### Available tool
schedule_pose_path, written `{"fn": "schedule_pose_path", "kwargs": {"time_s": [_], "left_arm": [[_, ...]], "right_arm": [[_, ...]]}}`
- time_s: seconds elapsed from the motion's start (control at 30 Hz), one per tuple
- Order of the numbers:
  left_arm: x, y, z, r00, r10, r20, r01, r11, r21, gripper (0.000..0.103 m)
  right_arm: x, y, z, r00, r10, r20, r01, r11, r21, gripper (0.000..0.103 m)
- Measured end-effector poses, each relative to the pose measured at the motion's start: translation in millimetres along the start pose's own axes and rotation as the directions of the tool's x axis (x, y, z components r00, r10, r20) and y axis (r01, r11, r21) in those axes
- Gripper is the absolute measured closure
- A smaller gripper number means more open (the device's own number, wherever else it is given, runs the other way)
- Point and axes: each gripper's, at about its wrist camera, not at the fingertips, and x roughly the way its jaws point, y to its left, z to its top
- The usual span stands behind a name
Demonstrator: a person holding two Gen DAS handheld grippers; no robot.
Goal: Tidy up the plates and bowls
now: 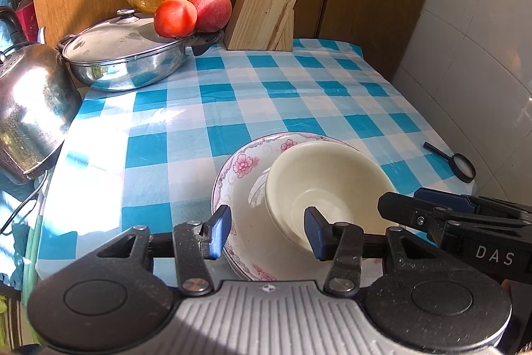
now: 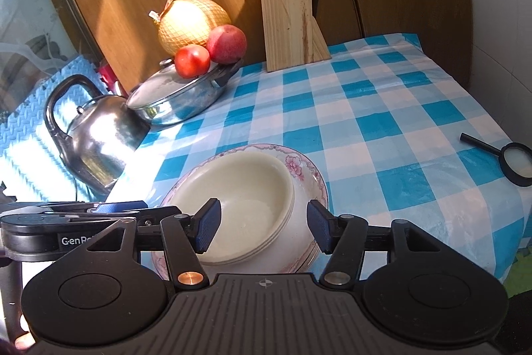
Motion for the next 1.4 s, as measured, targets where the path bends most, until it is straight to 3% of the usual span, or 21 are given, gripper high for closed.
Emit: {"fn": "schedule_pose_path", "kwargs": {"time_s": [0.37, 0.63, 0.83, 1.17, 1.4], "left_arm": [[-28.3, 7.8, -31.0, 0.999, 0.04, 0.035, -0.041, 0.999, 0.022, 0.053], [-25.1, 9.3, -58.4, 0.999, 0.016, -0.042, -0.015, 1.0, 0.019, 0.053], [-19.1, -1.4, -74.7, 0.995, -0.003, -0.099, 0.007, 0.999, 0.043, 0.053], [-12.8, -10.4, -92.2, 0.988, -0.026, -0.154, 0.033, 0.998, 0.046, 0.052], [-7.0, -15.3, -99.4, 0.986, -0.004, -0.168, 0.016, 0.998, 0.069, 0.052]], "right_arm": [[-29.4, 9.8, -32.0, 0.997, -0.071, 0.021, 0.072, 0.996, -0.05, 0.03], [-24.3, 6.3, -61.8, 0.993, -0.101, -0.064, 0.098, 0.994, -0.04, 0.029], [-24.0, 6.9, -71.6, 0.992, -0.096, -0.083, 0.093, 0.995, -0.031, 0.028], [-22.5, 2.0, -90.3, 0.983, -0.119, -0.14, 0.122, 0.992, 0.012, 0.027], [-18.9, 1.1, -96.5, 0.976, -0.138, -0.168, 0.143, 0.99, 0.015, 0.026]]}}
